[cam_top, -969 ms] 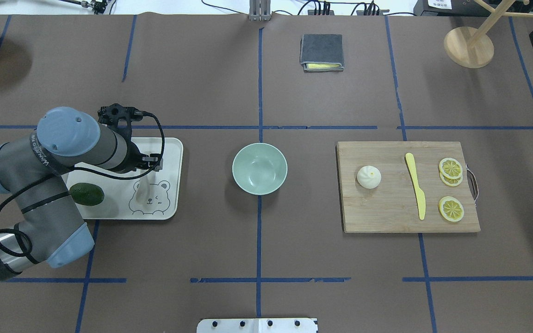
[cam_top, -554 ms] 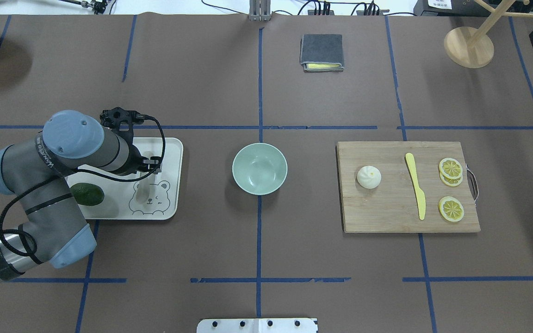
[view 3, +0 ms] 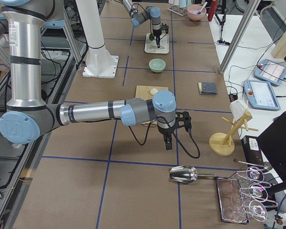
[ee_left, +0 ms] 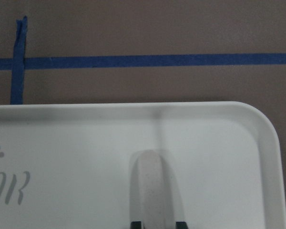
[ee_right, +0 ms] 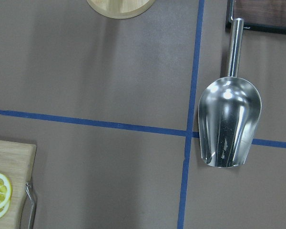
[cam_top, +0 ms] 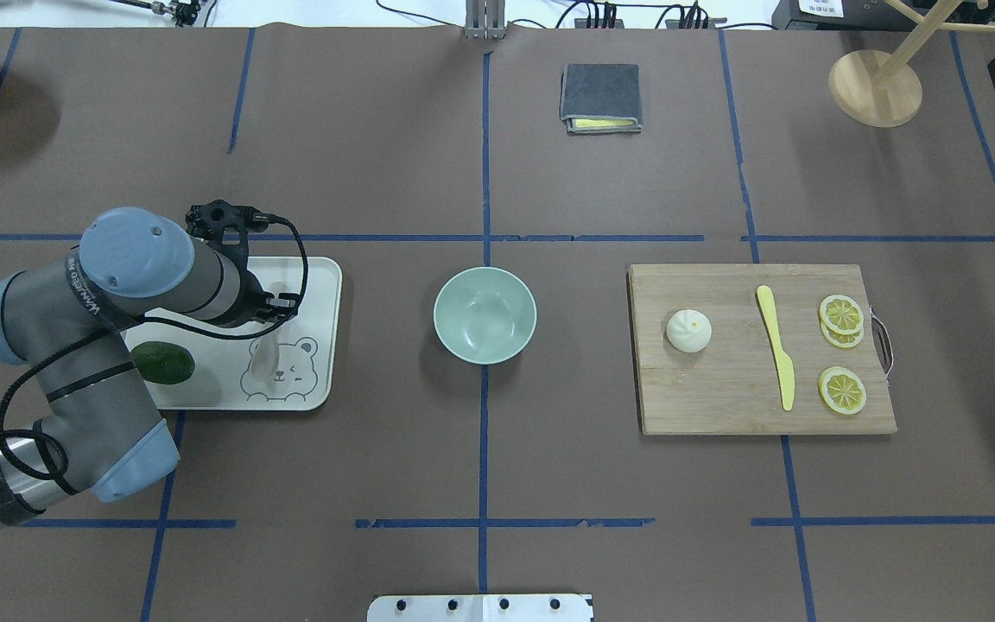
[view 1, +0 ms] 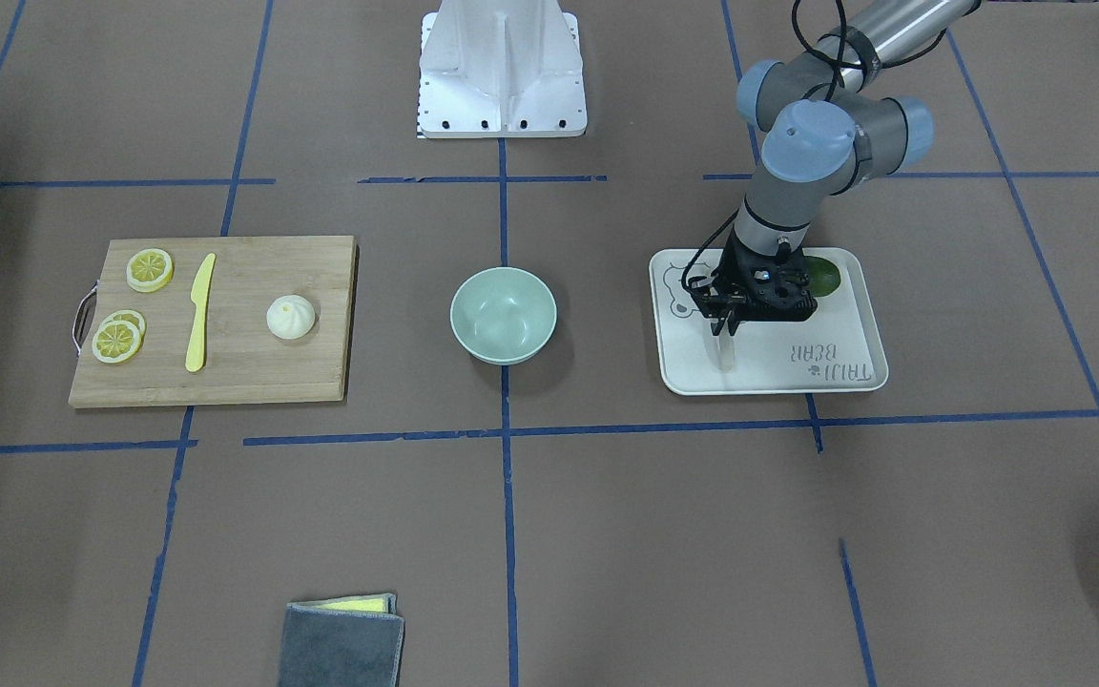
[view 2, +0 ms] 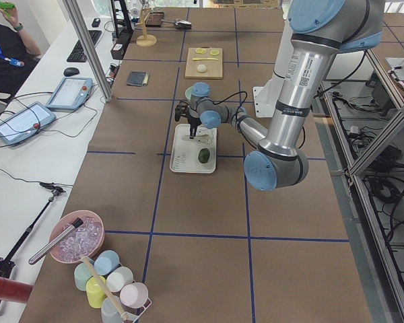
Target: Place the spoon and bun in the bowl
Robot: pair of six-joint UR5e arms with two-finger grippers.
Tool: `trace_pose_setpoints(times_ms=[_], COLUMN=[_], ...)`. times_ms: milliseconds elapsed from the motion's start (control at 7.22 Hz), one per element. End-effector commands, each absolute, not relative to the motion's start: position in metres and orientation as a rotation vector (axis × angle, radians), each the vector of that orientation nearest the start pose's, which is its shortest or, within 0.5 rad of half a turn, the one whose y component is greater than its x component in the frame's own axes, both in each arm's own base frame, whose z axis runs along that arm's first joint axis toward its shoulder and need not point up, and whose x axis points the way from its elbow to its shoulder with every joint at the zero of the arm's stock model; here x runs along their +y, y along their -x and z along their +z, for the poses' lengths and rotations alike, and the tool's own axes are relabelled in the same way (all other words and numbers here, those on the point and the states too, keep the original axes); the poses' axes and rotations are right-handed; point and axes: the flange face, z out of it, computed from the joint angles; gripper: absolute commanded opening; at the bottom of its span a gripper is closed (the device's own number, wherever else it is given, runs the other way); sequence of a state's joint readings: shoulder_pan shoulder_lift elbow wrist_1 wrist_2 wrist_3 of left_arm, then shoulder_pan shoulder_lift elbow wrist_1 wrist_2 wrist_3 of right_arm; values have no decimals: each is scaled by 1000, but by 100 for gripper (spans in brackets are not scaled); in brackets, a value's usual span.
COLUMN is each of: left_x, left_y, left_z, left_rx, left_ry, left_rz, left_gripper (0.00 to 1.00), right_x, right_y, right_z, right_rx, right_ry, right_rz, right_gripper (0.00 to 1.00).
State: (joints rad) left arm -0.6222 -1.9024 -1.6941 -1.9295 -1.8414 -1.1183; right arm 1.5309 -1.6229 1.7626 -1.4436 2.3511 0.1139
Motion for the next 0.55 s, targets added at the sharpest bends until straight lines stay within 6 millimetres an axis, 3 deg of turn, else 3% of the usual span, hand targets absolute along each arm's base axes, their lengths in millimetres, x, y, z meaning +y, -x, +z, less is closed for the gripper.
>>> trace_pose_setpoints(times_ms=[0, 277, 415], left_x=[-453, -463, -466], left_y=[-444, -457, -467], left_z=[373, 290, 243], left_rx=[825, 779, 811], left_ry=[-197, -159, -113], left_rz=[-53, -77, -200], left_gripper=[0, 0, 0], right_x=[-483, -482, -481], right_y=[-44, -44, -44], right_z=[574, 576, 577], right_rx=[-793, -793, -793], right_ry=[-192, -189, -188], right_rz=[-33, -32, -31], right_gripper=[100, 100, 100])
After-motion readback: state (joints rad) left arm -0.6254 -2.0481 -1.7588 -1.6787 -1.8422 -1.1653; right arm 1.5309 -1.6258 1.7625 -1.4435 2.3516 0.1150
